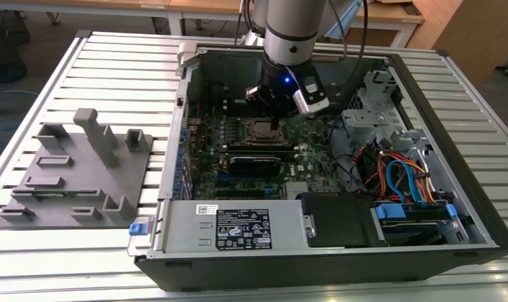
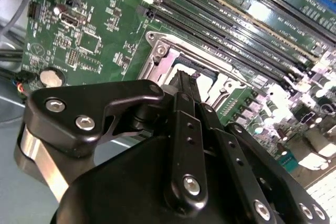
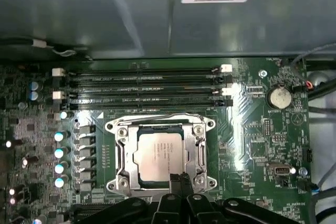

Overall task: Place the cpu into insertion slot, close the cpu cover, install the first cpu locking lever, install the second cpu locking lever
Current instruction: 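Install the second cpu locking lever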

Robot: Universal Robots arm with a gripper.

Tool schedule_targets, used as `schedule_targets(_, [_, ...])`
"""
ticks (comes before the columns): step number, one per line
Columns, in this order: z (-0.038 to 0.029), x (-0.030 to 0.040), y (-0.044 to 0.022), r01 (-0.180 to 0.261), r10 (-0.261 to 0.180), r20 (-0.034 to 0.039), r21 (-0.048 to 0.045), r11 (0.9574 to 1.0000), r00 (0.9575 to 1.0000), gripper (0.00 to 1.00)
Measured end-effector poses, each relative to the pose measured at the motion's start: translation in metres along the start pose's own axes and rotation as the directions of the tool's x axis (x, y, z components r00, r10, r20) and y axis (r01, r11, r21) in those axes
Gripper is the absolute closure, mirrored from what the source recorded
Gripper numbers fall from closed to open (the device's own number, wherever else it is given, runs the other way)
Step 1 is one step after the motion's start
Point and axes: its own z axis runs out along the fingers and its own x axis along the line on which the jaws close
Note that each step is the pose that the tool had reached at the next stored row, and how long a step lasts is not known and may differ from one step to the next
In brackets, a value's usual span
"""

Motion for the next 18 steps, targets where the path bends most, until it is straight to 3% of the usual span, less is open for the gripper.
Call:
schedule_targets(3, [-0.0006,0.0000,-0.0001,0.003,-0.003,-0.0003,0.0003,1.0000,1.0000,0.90])
schedule_targets(8, [-0.0089,-0.0001,0.0003,0.003,-0.003,-0.0002,0.0001,1.0000,1.0000,0.90])
schedule_targets(10, [-0.0092,-0.0002,-0.0005,0.003,-0.003,-0.0002,-0.0002,1.0000,1.0000,0.90])
schedule_targets(18, [-0.0097,-0.0007,-0.0150,0.003,-0.003,-0.0003,-0.0001,1.0000,1.0000,0.90])
